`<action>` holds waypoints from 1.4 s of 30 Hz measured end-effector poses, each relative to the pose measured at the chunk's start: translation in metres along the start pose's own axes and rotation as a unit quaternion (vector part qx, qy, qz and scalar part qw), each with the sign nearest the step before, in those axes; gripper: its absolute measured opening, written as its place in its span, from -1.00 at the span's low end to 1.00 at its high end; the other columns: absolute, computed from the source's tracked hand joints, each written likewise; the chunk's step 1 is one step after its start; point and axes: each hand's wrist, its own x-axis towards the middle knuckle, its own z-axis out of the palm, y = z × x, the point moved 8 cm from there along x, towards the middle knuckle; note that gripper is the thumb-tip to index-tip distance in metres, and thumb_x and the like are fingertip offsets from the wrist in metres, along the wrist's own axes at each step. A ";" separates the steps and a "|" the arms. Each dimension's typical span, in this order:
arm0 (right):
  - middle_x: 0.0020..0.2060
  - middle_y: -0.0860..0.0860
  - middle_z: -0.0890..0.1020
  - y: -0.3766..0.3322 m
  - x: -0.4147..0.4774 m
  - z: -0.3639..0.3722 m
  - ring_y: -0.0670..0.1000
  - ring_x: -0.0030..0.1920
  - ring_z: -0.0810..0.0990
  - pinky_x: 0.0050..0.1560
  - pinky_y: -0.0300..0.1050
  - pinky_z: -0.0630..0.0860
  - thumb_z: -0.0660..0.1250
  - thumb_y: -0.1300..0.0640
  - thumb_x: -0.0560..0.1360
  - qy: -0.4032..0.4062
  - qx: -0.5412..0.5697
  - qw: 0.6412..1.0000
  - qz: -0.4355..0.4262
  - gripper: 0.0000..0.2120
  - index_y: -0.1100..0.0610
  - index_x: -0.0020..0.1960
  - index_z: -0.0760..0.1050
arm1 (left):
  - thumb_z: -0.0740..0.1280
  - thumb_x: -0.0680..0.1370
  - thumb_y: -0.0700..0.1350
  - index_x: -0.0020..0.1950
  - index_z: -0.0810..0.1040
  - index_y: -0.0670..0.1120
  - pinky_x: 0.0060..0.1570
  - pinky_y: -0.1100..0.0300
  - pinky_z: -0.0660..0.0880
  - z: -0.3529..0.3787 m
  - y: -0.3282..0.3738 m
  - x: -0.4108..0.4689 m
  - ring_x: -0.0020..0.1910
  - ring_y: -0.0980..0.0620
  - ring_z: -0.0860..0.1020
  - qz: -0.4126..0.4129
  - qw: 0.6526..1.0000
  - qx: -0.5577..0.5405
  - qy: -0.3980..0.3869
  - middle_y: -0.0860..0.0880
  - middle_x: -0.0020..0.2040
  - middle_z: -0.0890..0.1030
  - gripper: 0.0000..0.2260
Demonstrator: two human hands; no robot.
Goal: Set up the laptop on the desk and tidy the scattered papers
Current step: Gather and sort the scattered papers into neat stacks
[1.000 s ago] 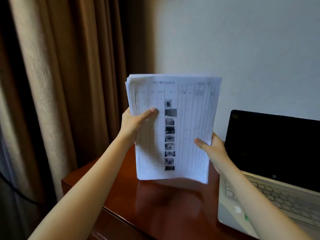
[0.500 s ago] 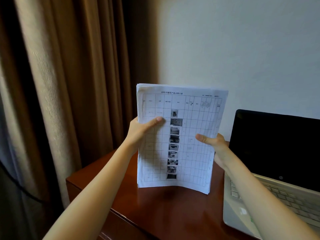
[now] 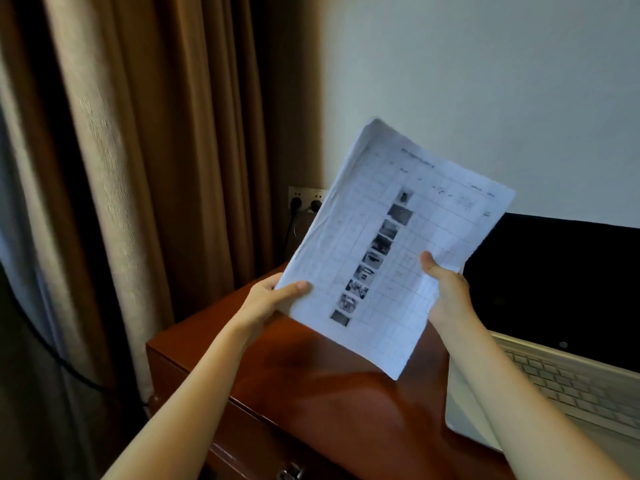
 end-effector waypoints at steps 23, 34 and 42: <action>-0.04 -0.02 0.64 -0.008 0.004 -0.009 -0.02 0.02 0.62 0.09 -0.12 0.52 0.63 -0.22 -0.21 -0.149 -0.203 0.964 -0.081 -0.19 0.07 -0.04 0.54 | 0.38 0.45 -0.32 -0.15 0.52 -0.08 -0.11 0.10 0.52 -0.037 0.035 -0.002 -0.12 0.01 0.56 0.067 0.989 -0.024 0.126 -0.03 -0.13 0.60 -0.85; -0.10 -0.17 0.55 0.018 -0.004 0.006 -0.10 0.05 0.55 0.15 -0.27 0.34 0.64 -0.12 -0.30 -0.208 -0.207 0.956 -0.012 -0.08 0.04 0.04 0.49 | 0.41 0.42 -0.33 -0.11 0.52 -0.03 -0.15 0.21 0.49 -0.044 0.009 -0.001 -0.14 0.07 0.56 0.070 0.992 -0.021 0.107 0.02 -0.13 0.60 -0.78; 0.21 0.03 0.52 0.021 0.000 -0.002 0.00 0.31 0.41 0.40 -0.03 0.21 0.62 -0.25 -0.26 -0.152 -0.191 0.970 -0.020 0.24 0.23 0.32 0.39 | 0.42 0.42 -0.30 -0.11 0.55 -0.05 -0.14 0.23 0.52 -0.044 0.026 0.006 -0.13 0.08 0.58 0.081 0.992 -0.009 0.097 0.01 -0.12 0.62 -0.83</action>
